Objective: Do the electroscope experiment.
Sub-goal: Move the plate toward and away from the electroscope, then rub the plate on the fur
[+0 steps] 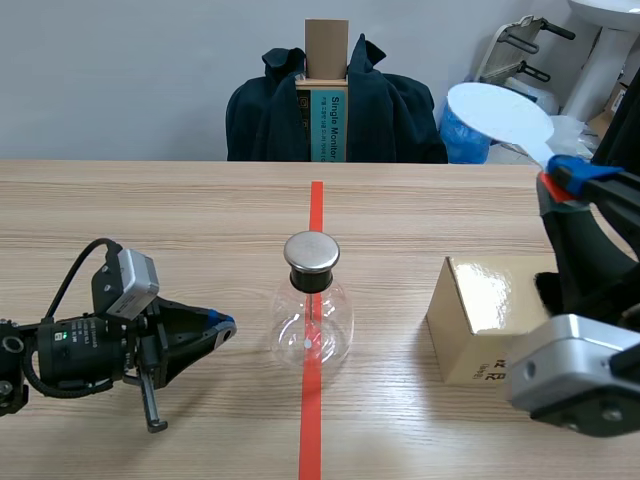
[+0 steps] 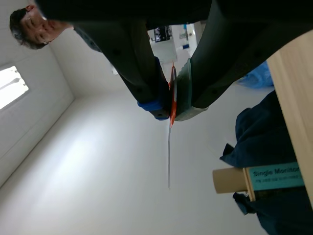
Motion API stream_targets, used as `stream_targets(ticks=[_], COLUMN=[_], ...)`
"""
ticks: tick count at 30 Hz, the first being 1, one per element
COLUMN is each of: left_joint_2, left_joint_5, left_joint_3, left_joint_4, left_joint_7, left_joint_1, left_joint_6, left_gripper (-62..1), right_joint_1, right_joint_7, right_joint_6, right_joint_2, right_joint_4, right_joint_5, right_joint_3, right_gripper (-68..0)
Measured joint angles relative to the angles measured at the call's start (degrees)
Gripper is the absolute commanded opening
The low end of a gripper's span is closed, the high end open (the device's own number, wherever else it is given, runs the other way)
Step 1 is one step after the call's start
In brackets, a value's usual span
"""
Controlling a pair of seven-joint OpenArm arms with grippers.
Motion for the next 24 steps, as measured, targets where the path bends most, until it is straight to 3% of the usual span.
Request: stream_targets(ticks=[7, 12, 14, 18, 21, 24], left_joint_2=[-3.0, -10.1, -12.6, -15.1, -15.2, -15.1], left_joint_5=[-0.3, -7.0, -9.6, -12.7, -15.0, -15.2], left_joint_3=[-1.6, -5.4, -8.3, -16.3, -21.7, -25.9], left_joint_4=[5.8, 18.2, 23.5, 33.4, 39.1, 43.6], left_joint_7=[-0.1, -0.2, -0.4, -0.3, -0.4, 0.0], left_joint_1=[4.9, 14.7, 19.6, 29.9, 37.3, 43.8], left_joint_6=[0.0, 0.0, 0.0, 0.0, 0.0, 0.0], left_gripper=[-57.7, -56.8, -46.5, -12.8, -2.2, 0.8], right_joint_1=[-5.9, -8.6, -8.8, -8.7, -8.7, -8.4], right_joint_7=[0.0, 0.0, -0.1, -0.4, -0.5, -0.4], right_joint_6=[0.0, 0.0, 0.2, 0.2, 0.2, 0.2], right_joint_2=[-0.1, -0.1, -0.2, -0.2, -0.2, -0.5], right_joint_4=[0.0, 0.0, 0.0, 0.0, 0.0, 0.0], right_joint_5=[5.4, 7.8, 9.8, 13.7, 15.7, 16.0], right_joint_3=[5.1, 9.7, 11.5, 14.4, 15.7, 17.0], right_gripper=[-66.7, -66.7, -66.7, -66.7, -66.7, -66.7])
